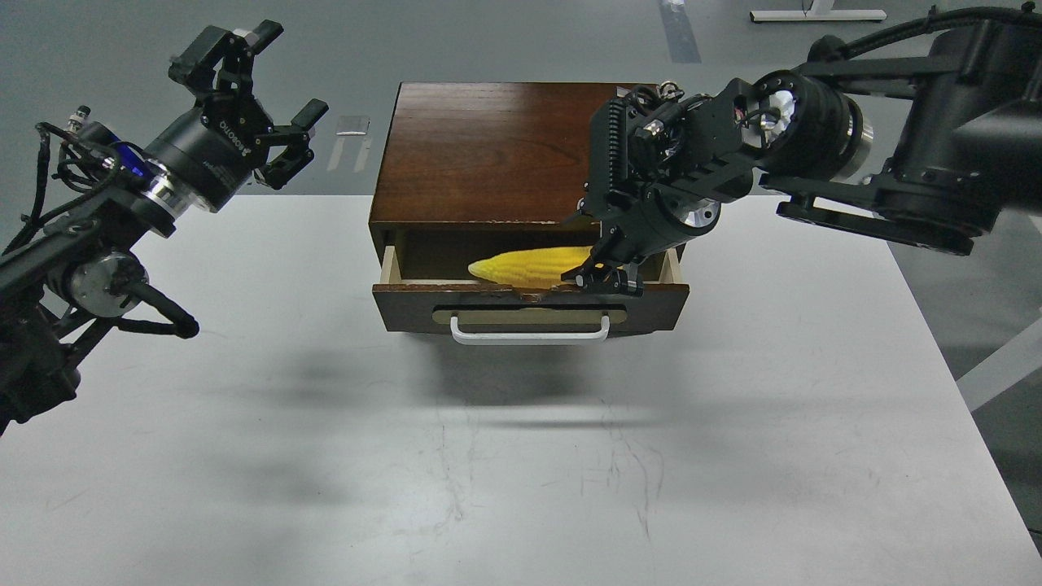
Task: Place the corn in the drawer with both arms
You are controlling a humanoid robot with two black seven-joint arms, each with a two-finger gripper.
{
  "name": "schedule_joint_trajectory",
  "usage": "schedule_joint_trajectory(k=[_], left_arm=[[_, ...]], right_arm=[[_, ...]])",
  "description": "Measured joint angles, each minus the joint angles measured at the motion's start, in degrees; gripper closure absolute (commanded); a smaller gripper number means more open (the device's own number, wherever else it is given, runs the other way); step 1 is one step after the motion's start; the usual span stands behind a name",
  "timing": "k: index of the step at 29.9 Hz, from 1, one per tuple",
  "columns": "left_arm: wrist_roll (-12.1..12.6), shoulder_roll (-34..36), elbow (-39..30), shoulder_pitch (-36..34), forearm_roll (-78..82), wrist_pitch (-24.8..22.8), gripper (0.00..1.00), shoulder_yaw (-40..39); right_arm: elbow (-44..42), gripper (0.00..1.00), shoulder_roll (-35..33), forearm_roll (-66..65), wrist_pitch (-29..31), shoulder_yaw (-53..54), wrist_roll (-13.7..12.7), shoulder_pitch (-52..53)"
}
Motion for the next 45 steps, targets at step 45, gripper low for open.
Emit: schedule_joint_trajectory(k=[45], left_arm=[[0.0,-1.4,0.1,0.9,-0.1,-0.4,0.01,-0.7]], right_arm=[[-8.1,0.0,-24.0,95.5,-7.9,33.9,0.0,-34.2]])
